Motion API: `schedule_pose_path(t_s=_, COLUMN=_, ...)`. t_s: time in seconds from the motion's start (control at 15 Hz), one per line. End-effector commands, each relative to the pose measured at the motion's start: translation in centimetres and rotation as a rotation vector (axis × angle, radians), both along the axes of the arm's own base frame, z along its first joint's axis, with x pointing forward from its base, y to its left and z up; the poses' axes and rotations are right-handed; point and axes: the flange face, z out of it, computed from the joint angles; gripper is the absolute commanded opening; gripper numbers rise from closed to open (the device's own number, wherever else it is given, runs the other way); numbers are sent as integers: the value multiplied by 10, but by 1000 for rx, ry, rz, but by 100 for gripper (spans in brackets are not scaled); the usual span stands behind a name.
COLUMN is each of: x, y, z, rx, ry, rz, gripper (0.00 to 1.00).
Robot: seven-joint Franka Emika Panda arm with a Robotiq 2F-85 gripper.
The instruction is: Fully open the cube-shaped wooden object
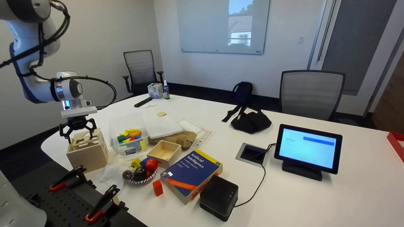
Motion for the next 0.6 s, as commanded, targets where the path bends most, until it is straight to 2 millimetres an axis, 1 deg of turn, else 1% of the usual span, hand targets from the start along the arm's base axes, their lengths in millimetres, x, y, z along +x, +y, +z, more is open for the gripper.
schedule_pose_path(t_s=0.0, x=5, y=8, z=-6, rx=-20, ry=-33, rz=-6, gripper=100)
schedule_pose_path(t_s=0.53, x=13, y=14, z=-9, rx=-24, ry=-82, rz=3, gripper=100)
